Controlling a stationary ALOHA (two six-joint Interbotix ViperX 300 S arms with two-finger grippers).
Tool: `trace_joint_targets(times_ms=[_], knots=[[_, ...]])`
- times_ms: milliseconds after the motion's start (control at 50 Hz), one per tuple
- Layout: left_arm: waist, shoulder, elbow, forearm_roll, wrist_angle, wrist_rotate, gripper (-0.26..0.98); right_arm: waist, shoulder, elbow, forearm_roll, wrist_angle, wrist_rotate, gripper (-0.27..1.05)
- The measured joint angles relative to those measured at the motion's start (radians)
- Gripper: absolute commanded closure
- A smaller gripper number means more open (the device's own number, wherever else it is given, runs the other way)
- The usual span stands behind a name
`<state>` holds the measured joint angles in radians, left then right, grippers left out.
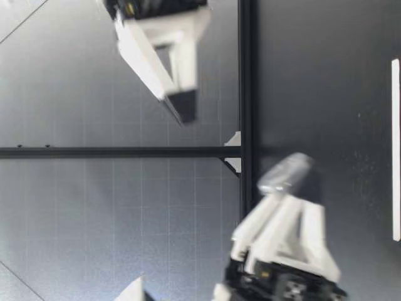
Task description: Pick up the plastic cup and open its lid.
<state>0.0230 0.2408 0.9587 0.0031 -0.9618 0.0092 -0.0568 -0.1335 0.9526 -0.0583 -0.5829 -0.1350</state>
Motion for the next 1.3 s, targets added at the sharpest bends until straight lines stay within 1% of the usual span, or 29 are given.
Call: trace_joint_targets(times_ms=[100, 180, 200, 300, 380, 440, 580, 660, 820, 940, 1080, 1300], knots=[[0.0, -0.002, -0.003, 0.0, -0.084, -0.009, 0.59, 0.0, -0.038, 0.014, -0.002, -0.02, -0.083, 0.77], [0.0, -0.008, -0.012, -0.003, -0.132, -0.011, 0.59, 0.0, -0.063, 0.014, -0.002, -0.023, -0.138, 0.65], [0.0, -0.011, -0.014, -0.005, -0.14, -0.012, 0.59, 0.0, -0.067, 0.014, -0.003, -0.023, -0.153, 0.6], [0.0, -0.048, -0.026, -0.008, -0.17, -0.014, 0.59, 0.0, -0.095, 0.014, -0.003, -0.025, -0.255, 0.45], [0.0, -0.069, -0.032, -0.008, -0.178, -0.014, 0.59, 0.0, -0.11, 0.02, -0.006, -0.025, -0.347, 0.37], [0.0, -0.078, -0.037, -0.012, -0.179, -0.021, 0.59, 0.0, -0.112, 0.026, -0.008, -0.025, -0.417, 0.34], [0.0, -0.081, -0.041, -0.018, -0.187, -0.083, 0.59, 0.0, -0.11, 0.044, -0.003, -0.023, -0.681, 0.32], [0.002, -0.08, -0.041, -0.018, -0.19, -0.112, 0.59, 0.0, -0.097, 0.044, 0.018, -0.026, -0.827, 0.32], [0.002, -0.081, -0.04, -0.02, -0.215, -0.127, 0.59, 0.0, -0.044, 0.041, 0.044, -0.064, -1.015, 0.32], [0.002, -0.081, -0.04, -0.02, -0.224, -0.129, 0.59, 0.0, -0.005, 0.04, 0.069, -0.146, -1.077, 0.32], [0.002, -0.08, -0.04, -0.02, -0.225, -0.13, 0.59, 0.002, 0.04, 0.031, 0.089, -0.209, -1.088, 0.32], [0.002, -0.081, -0.037, -0.02, -0.225, -0.13, 0.59, 0.006, 0.083, 0.003, 0.094, -0.222, -1.088, 0.32]])
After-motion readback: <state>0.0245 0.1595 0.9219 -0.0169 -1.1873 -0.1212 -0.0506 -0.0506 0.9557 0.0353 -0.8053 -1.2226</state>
